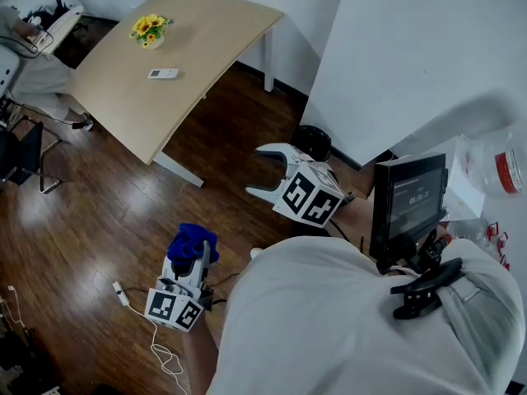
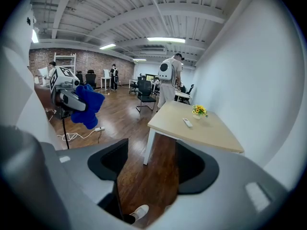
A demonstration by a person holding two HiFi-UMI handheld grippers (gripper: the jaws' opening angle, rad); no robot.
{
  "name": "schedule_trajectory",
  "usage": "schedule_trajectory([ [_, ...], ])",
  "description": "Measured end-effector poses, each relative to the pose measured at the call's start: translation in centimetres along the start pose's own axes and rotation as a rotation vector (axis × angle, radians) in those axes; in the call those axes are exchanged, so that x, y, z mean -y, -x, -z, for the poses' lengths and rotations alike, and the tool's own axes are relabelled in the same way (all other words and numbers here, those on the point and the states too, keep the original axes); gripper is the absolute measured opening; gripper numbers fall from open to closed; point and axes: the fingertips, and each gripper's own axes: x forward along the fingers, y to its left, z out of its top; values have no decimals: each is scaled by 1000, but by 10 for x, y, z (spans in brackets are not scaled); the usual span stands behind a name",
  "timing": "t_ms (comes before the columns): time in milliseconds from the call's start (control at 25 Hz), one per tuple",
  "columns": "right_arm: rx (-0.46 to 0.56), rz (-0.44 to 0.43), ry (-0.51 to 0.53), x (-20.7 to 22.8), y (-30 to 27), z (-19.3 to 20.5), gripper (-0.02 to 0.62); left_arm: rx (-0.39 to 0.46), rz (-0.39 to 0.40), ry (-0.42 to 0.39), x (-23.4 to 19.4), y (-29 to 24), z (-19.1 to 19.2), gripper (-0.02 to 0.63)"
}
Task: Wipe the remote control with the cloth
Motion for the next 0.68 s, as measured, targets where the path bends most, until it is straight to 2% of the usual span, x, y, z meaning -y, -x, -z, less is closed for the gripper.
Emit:
schedule_trajectory([
  [680,-12,-4,13,-4,-4,0,307,2,0,-12,-3,0,-2,109],
])
